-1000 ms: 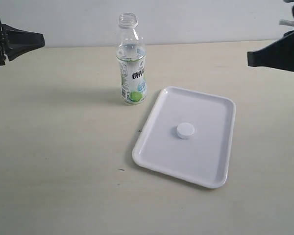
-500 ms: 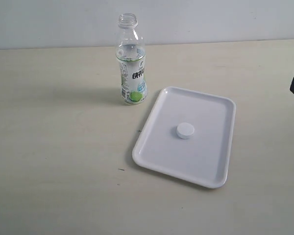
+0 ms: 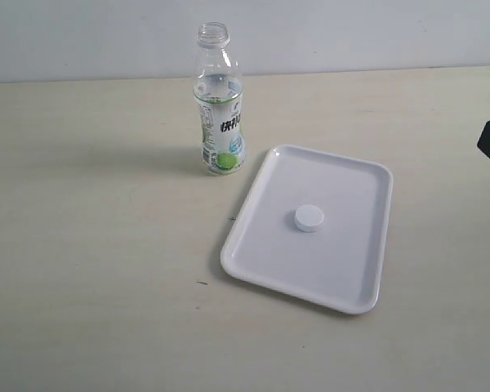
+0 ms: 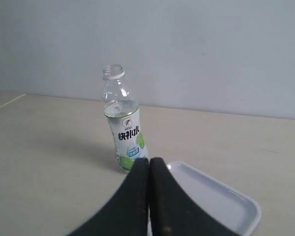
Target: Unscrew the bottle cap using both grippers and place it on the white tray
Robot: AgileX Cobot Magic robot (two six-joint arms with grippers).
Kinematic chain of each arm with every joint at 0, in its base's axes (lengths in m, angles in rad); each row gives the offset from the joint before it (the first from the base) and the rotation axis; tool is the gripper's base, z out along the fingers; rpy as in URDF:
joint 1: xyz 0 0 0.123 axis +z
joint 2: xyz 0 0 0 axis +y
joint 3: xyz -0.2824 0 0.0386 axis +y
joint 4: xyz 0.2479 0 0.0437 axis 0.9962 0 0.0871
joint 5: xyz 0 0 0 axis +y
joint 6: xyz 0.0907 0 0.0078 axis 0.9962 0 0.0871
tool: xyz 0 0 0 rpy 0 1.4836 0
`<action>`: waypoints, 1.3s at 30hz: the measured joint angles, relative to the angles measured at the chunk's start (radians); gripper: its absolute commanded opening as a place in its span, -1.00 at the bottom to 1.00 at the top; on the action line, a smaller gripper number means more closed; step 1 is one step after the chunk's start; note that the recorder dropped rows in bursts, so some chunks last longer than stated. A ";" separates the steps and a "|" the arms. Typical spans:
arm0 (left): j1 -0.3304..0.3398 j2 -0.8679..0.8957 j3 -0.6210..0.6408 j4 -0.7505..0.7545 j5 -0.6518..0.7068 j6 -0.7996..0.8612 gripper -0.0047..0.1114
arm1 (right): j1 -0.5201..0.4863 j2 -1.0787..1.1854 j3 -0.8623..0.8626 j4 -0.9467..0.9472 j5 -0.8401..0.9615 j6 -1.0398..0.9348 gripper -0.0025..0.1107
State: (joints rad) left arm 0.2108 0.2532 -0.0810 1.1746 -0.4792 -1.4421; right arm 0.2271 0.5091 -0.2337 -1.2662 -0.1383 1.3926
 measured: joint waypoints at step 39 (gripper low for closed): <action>0.000 -0.069 0.017 -0.008 0.081 -0.009 -0.92 | -0.175 -0.464 0.183 -0.017 0.158 0.068 -0.96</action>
State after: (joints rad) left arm 0.2108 0.1844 -0.0637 1.1662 -0.3977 -1.4512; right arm 0.0517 0.0448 -0.0502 -1.2831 0.0194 1.4604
